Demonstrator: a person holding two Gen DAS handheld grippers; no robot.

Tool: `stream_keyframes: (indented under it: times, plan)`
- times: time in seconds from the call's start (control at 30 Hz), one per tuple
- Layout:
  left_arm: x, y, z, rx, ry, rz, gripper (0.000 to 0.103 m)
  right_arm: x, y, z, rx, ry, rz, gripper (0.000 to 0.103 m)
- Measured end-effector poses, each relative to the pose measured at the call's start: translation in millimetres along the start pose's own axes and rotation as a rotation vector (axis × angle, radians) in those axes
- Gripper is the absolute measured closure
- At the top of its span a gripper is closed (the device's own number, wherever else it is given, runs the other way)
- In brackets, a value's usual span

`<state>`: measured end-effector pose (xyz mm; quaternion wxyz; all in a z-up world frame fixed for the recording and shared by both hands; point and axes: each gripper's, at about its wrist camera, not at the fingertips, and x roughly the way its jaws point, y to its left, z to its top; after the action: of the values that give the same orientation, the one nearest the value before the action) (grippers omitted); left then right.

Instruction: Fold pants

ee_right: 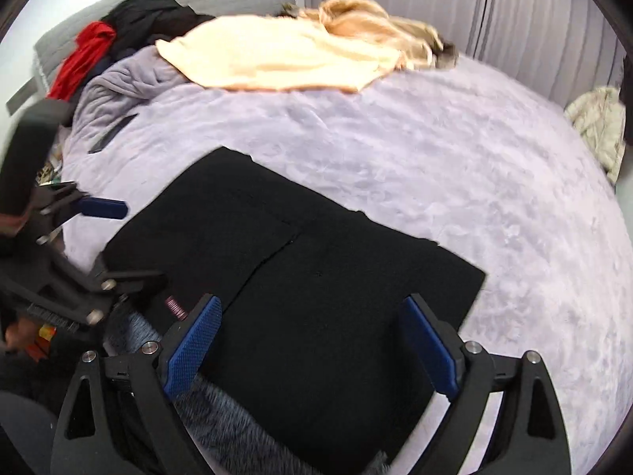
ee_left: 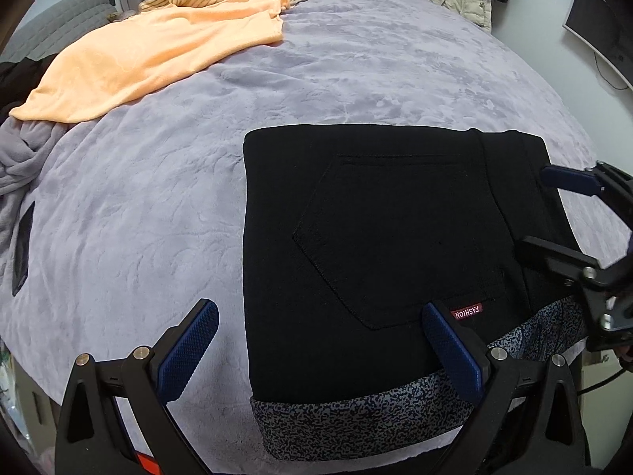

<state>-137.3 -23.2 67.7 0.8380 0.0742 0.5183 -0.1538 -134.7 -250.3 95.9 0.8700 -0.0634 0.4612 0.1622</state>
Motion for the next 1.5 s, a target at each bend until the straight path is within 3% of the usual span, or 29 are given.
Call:
stream_keyframes:
  times: [0.07, 0.27, 0.4, 0.57, 0.63, 0.77, 0.83, 0.93, 1.0, 1.2, 1.5]
  plan:
    - [0.1, -0.6, 0.4, 0.000, 0.003, -0.002, 0.000, 22.7, -2.4, 0.4, 0.014, 0.072, -0.022, 0.000]
    - [-5.2, 0.3, 10.0, 0.027, -0.003, 0.003, 0.000, 21.0, -5.0, -6.2, 0.003, 0.042, -0.021, 0.000]
    - [-9.7, 10.8, 42.2, 0.020, -0.064, 0.093, 0.000, 20.3, -2.8, -10.4, 0.006, 0.024, -0.019, 0.000]
    - [14.3, 66.5, 90.5, -0.215, -0.043, 0.153, 0.000, 20.5, 0.1, -11.6, 0.011, 0.000, -0.031, 0.000]
    - [36.5, 72.4, 97.3, -0.207, 0.002, 0.240, 0.000, 20.3, 0.0, -11.7, 0.011, -0.004, -0.032, 0.000]
    - [51.1, 68.6, 89.4, -0.153, 0.015, 0.276, 0.000, 21.2, 1.5, -11.0, 0.011, -0.005, -0.038, 0.000]
    - [38.2, 69.1, 91.3, -0.163, 0.006, 0.250, 0.000, 20.7, 1.8, -10.6, 0.010, -0.002, -0.039, 0.000]
    - [9.9, 72.6, 80.9, -0.233, -0.032, 0.088, 0.000, 16.0, 2.4, -9.9, 0.032, 0.012, -0.047, 0.000]
    - [0.8, 61.7, 66.5, -0.215, -0.028, 0.054, 0.000, 11.4, 4.1, -10.9, 0.047, 0.021, -0.049, 0.000]
    - [6.9, 33.6, 20.7, -0.133, 0.008, 0.050, 0.000, -0.9, 15.9, -28.4, 0.036, 0.020, -0.025, 0.000]
    - [5.7, 32.1, 13.5, -0.153, -0.006, 0.056, 0.000, -8.0, 15.2, -47.6, 0.051, 0.004, -0.054, 0.000]
